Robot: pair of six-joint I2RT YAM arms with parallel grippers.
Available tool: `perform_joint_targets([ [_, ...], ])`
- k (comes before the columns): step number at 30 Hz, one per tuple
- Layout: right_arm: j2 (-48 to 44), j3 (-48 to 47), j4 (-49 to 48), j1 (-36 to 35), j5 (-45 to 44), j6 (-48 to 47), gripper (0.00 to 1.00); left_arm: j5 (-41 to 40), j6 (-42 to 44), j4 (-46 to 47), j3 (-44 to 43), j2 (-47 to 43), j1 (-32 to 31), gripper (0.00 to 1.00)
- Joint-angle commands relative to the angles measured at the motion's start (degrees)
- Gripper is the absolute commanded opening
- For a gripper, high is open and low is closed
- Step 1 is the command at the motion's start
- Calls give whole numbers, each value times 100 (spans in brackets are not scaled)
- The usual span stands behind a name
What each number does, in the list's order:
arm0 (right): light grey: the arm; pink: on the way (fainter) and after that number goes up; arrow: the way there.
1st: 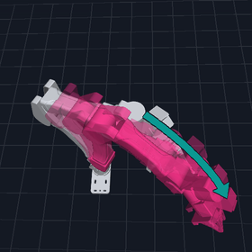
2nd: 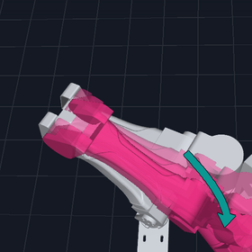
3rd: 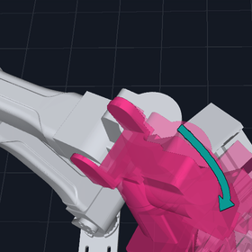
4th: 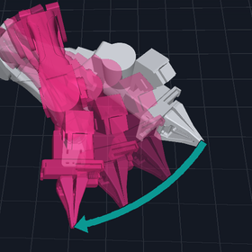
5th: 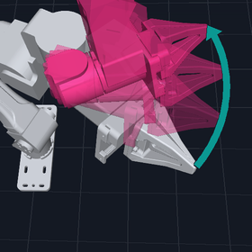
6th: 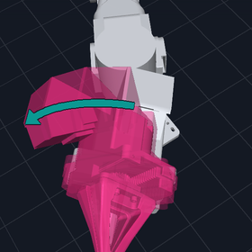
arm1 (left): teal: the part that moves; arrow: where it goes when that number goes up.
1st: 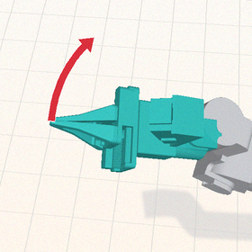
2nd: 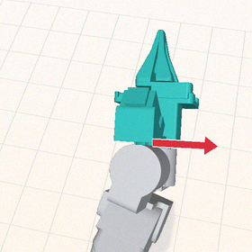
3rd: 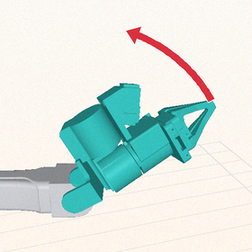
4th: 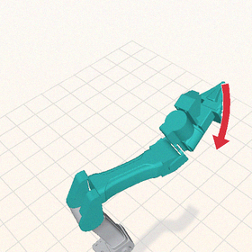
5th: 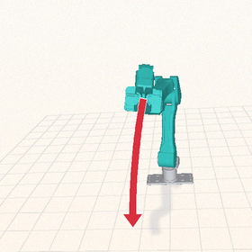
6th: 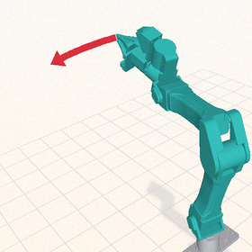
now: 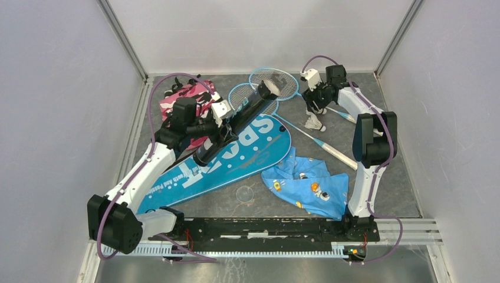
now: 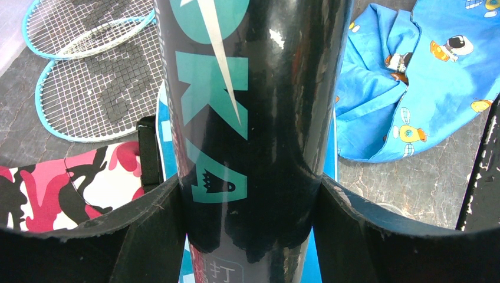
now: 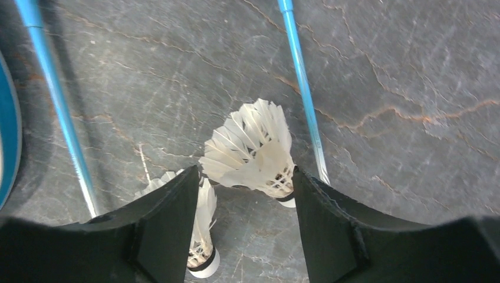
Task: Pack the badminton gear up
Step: Pick up the shuttlecock at the center of the board.
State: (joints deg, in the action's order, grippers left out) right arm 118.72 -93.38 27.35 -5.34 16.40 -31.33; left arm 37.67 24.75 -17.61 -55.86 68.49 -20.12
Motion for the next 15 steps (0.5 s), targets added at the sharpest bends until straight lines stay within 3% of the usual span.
perform_joint_targets([
  [1, -100, -31, -351, -193, -1086, 377, 59, 209, 202, 292, -35, -167, -23, 2],
  [15, -331, 196, -348, -202, -2114, 136, 28, 219, 222, 288, -39, -163, -21, 2],
])
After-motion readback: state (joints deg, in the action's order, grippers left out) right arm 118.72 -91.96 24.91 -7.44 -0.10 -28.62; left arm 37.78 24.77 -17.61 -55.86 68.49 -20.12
